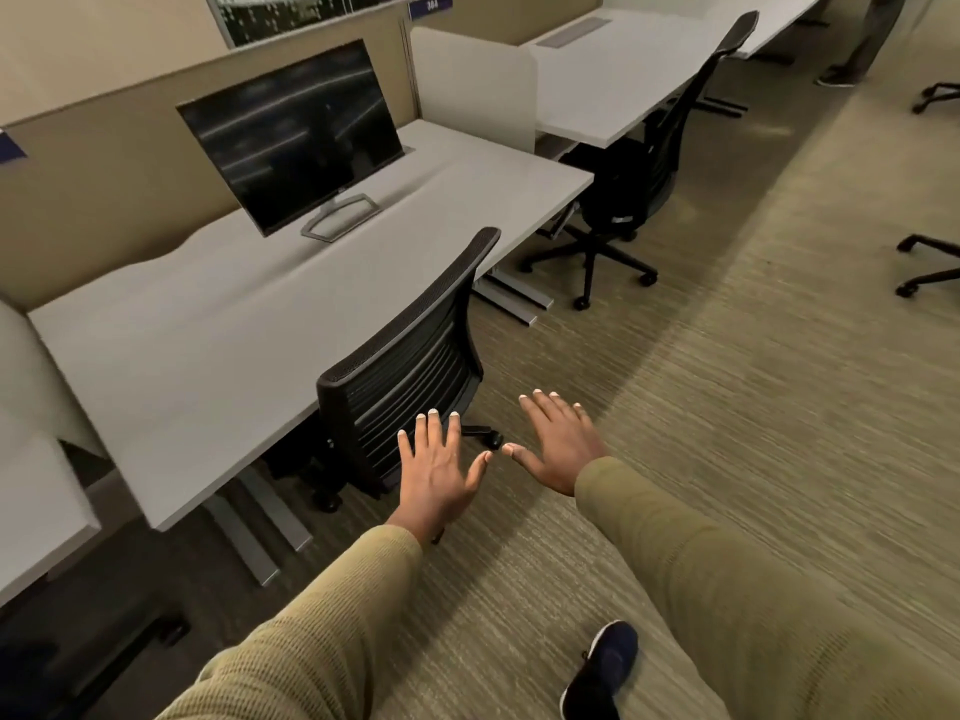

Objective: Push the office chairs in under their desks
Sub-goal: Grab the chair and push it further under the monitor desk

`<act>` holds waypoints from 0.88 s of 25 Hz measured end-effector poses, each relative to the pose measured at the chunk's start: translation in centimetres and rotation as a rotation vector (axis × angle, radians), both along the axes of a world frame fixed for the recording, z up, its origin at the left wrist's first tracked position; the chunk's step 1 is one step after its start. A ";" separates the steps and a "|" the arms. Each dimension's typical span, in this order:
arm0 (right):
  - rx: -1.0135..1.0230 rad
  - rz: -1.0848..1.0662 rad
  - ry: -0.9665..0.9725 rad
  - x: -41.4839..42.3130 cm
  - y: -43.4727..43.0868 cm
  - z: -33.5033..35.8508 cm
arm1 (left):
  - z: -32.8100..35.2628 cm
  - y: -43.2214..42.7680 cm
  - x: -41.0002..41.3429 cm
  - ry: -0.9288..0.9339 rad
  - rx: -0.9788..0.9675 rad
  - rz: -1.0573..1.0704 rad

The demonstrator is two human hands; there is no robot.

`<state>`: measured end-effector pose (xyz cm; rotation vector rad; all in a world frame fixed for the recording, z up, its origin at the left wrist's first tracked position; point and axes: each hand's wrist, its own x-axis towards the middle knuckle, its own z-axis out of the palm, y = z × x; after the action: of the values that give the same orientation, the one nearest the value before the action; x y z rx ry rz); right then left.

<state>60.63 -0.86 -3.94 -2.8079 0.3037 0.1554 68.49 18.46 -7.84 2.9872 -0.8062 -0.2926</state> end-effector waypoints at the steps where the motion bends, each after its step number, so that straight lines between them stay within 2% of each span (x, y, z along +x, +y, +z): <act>1: 0.004 0.019 0.007 1.0 -1.6 0.1 | 0.1 -1.3 0.5 0.013 0.003 0.022; 6: -0.005 0.113 0.025 6.0 -9.3 0.7 | 1.5 -7.0 2.8 -0.003 -0.035 0.111; 9: 0.030 0.136 0.001 9.9 -12.8 1.4 | 3.6 -8.5 4.5 -0.122 -0.116 0.103; 15: 0.161 0.182 -0.431 19.9 -14.6 5.0 | 8.8 -7.2 11.0 -0.488 -0.217 0.163; 22: 0.042 0.422 -0.390 30.5 -12.1 6.1 | 7.9 -4.0 18.5 -0.405 -0.232 0.511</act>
<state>91.17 -13.00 2.15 -2.7412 -0.3773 -0.2884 87.02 14.47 0.08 2.9191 -0.0518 0.4030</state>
